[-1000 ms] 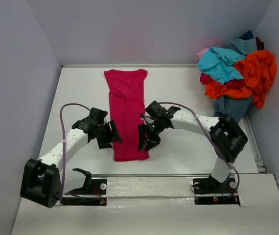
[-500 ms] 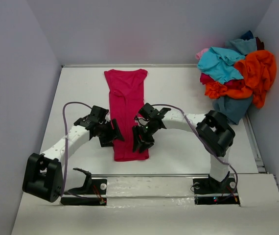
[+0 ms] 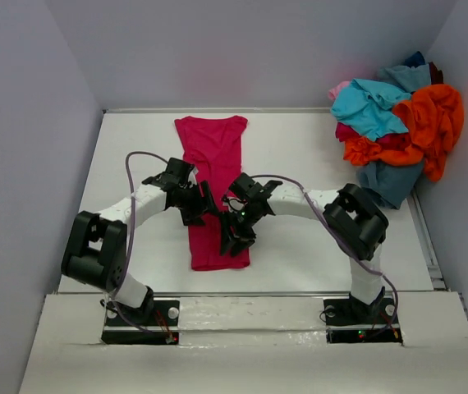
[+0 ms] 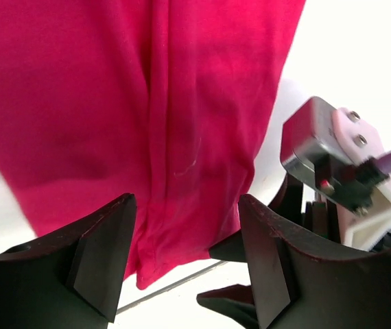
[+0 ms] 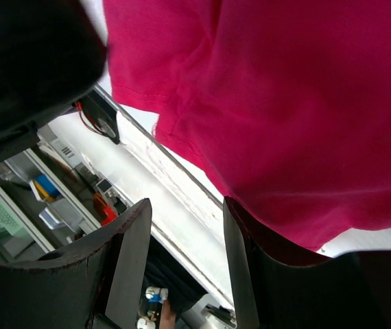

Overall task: Fold and stack the t-shirts
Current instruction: Fold the tshirt

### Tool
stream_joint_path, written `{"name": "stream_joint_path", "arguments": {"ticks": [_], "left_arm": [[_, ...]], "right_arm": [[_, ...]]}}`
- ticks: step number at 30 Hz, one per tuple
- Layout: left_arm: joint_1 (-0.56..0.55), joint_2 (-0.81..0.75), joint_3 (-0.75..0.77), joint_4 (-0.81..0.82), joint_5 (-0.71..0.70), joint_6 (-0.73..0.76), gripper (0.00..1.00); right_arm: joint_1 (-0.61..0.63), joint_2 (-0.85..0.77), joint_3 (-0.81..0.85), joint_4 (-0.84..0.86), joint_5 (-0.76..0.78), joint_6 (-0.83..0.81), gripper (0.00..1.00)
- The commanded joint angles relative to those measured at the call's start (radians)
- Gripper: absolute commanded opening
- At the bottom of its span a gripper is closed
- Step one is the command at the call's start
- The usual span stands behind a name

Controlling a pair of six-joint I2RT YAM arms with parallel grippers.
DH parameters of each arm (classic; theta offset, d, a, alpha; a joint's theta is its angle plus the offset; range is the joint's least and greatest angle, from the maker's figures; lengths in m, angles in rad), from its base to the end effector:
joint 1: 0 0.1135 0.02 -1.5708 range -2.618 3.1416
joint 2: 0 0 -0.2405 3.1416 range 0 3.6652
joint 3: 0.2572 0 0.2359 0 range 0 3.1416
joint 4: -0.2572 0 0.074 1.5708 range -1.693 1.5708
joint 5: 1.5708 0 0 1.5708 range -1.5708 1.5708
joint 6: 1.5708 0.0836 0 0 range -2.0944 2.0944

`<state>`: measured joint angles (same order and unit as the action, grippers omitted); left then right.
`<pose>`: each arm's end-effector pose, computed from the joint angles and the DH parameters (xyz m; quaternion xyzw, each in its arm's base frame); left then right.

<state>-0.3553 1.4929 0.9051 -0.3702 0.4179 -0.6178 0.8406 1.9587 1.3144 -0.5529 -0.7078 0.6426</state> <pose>0.2797 -0.1400 0.1537 -0.0600 0.9329 -0.3128 0.1683 0.2127 0.3191 0.1190 0.1551 -0.9108 -0.3688 0.1016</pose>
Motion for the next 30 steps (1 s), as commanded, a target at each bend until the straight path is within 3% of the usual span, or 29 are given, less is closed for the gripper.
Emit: {"name": "stream_joint_path", "arguments": {"ticks": [1,10,30], "left_arm": [[-0.011,0.059,0.020,0.056,0.068,0.013,0.71],[-0.011,0.185,0.152,-0.013,0.049,0.067,0.71],[-0.011,0.230,0.163,-0.059,0.035,0.095,0.70]], "right_arm": [[0.012,0.011,-0.029,-0.002,-0.032,-0.026,0.52],[0.012,0.014,-0.070,-0.013,-0.044,-0.047,0.52],[0.012,-0.055,-0.285,0.034,-0.064,-0.058,0.52]]}}
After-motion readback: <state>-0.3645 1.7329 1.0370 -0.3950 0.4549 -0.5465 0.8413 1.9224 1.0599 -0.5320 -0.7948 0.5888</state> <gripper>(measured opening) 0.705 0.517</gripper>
